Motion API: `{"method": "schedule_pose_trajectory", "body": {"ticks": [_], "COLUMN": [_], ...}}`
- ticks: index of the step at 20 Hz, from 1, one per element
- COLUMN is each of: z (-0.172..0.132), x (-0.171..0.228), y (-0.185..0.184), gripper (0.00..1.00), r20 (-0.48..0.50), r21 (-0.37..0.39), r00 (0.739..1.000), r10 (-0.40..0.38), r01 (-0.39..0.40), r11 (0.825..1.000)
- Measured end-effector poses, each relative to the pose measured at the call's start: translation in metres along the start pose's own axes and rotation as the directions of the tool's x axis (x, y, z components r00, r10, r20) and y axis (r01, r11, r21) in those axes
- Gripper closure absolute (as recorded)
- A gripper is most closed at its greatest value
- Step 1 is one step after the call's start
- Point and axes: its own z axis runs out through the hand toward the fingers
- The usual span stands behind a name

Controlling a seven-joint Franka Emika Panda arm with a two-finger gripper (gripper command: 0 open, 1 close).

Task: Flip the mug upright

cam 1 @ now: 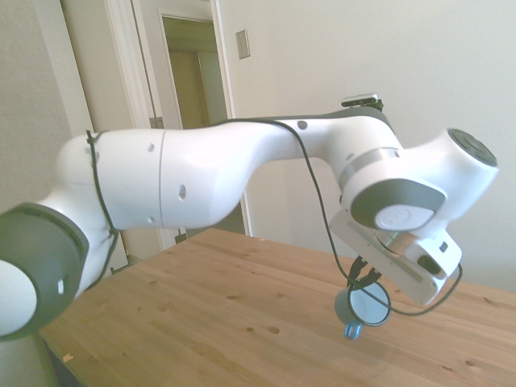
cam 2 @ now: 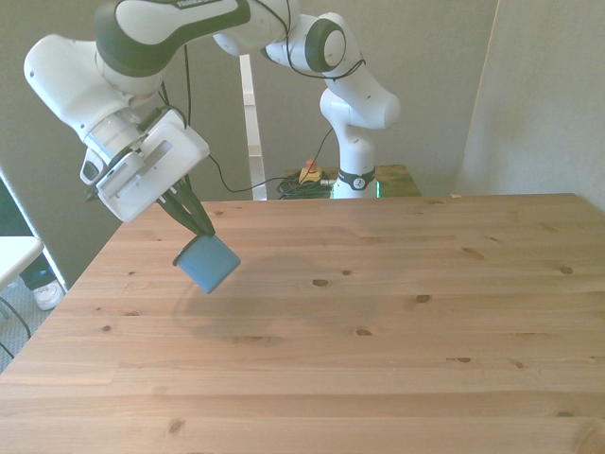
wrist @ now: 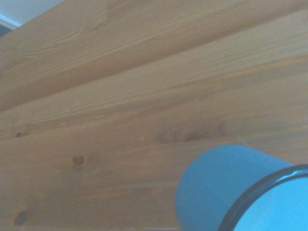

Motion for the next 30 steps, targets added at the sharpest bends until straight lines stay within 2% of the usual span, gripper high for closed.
{"method": "schedule_pose_trajectory", "body": {"ticks": [5, 8, 12, 17, 22, 30], "z": [0.000, 0.022, 0.044, 0.070, 0.092, 0.131], "x": [-0.040, -0.060, -0.074, -0.079, -0.086, -0.074], "y": [-0.040, -0.049, -0.049, -0.045, -0.062, -0.075], "gripper": [1.00, 1.00, 1.00, 1.00, 1.00, 1.00], "r20": [-0.176, -0.244, -0.320, -0.364, -0.394, -0.432], "r21": [-0.127, -0.200, -0.242, -0.295, -0.347, -0.384], "r00": [0.984, 0.968, 0.944, 0.926, 0.910, 0.892], "r10": [-0.041, -0.058, -0.077, -0.098, -0.126, -0.133], "r01": [0.018, 0.008, -0.003, -0.014, -0.020, -0.048], "r11": [0.992, 0.980, 0.970, 0.956, 0.938, 0.922]}}
